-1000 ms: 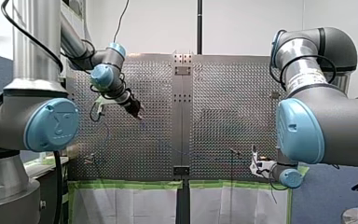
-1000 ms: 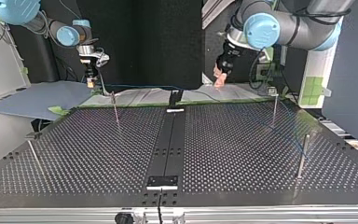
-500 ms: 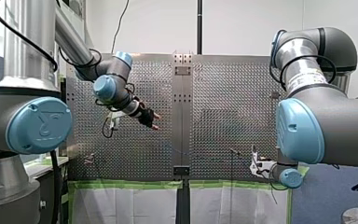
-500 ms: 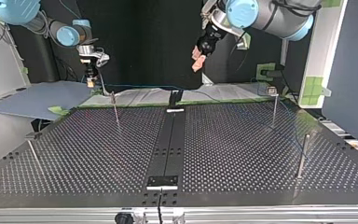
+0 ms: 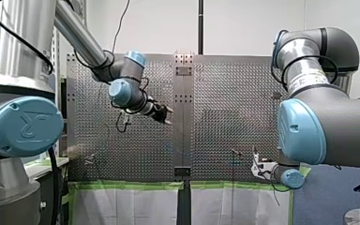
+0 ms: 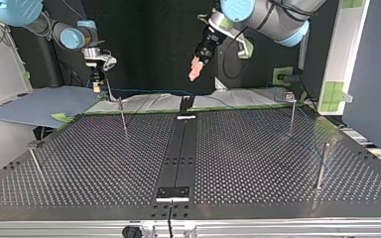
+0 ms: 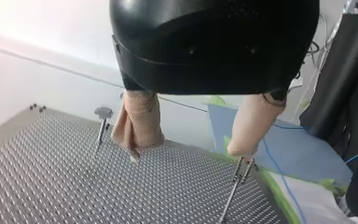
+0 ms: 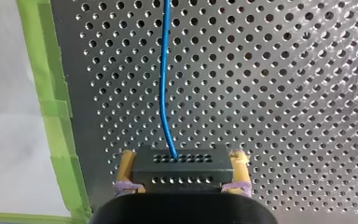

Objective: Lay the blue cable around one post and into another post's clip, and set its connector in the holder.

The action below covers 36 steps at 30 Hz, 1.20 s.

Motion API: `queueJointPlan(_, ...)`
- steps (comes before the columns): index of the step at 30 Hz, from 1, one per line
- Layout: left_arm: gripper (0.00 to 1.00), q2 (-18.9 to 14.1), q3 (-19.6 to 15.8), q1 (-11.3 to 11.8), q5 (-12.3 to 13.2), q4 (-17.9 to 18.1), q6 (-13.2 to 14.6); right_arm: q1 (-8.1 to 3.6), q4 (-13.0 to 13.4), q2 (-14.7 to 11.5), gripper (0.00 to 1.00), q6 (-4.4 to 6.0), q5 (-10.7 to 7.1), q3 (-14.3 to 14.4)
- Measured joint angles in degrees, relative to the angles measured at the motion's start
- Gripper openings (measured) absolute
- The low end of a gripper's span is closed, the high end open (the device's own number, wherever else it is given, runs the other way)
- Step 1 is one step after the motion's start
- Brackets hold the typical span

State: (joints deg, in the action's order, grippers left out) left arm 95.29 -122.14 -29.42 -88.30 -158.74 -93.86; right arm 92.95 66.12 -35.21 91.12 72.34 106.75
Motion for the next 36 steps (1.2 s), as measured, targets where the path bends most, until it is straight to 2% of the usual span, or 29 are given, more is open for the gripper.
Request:
queueJointPlan(8,1.00,0.40,0.35,-4.52,-4.53,4.55,4.19,0.00,-0.18,0.01,0.00,-0.43,0.01,0.01)
queueJointPlan(11,1.00,0.41,0.36,-6.19,-5.77,6.22,4.52,-0.01,-0.19,0.01,0.00,-0.47,0.00,0.01)
queueJointPlan(15,1.00,0.44,0.39,-8.30,-5.06,8.32,3.53,0.00,-0.25,0.01,0.00,-0.48,0.01,0.00)
queueJointPlan(21,1.00,1.57,1.14,-11.63,-2.25,11.82,0.33,0.00,-0.28,0.00,0.00,-0.49,0.03,0.01)
queueJointPlan(25,1.00,3.44,2.88,-12.32,-2.95,13.93,-0.69,0.03,-0.28,0.00,0.00,-0.48,0.04,0.00)
queueJointPlan(31,1.00,6.81,6.22,-12.83,-6.08,17.35,1.08,0.07,-0.28,0.00,0.00,-0.49,0.01,0.01)
queueJointPlan(36,1.00,9.50,8.92,-12.47,-8.74,20.02,-0.27,0.06,-0.28,0.00,0.00,-0.32,0.03,0.00)
